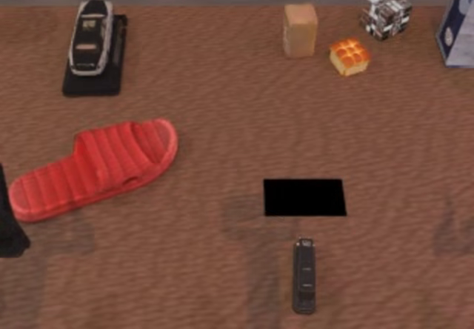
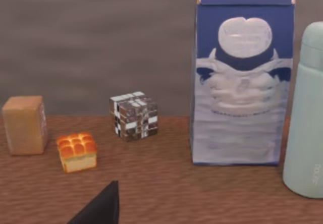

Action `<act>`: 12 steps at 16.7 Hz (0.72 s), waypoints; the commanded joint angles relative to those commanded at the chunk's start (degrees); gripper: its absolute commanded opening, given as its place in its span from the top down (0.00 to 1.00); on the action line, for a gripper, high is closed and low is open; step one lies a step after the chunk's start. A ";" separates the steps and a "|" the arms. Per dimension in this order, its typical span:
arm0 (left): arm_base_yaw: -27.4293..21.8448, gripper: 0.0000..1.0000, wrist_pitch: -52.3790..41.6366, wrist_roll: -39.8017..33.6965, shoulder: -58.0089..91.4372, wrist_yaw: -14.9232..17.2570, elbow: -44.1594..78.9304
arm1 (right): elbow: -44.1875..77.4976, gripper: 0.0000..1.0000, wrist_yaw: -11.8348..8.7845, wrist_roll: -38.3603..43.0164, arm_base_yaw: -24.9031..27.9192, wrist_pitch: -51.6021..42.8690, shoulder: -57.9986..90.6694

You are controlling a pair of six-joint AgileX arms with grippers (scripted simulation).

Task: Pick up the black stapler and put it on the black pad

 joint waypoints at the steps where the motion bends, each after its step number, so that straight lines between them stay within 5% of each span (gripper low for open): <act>1: 0.00 0.00 0.00 0.00 0.00 0.00 0.00 | 0.00 0.00 0.00 0.00 0.00 0.00 0.00; 6: 0.00 0.00 0.00 0.00 0.00 0.00 0.00 | 5.73 0.00 -0.08 3.68 3.32 -4.51 5.91; 12: 0.00 0.00 0.00 0.00 0.00 0.00 0.00 | 26.67 0.00 0.02 16.81 14.92 -21.06 32.88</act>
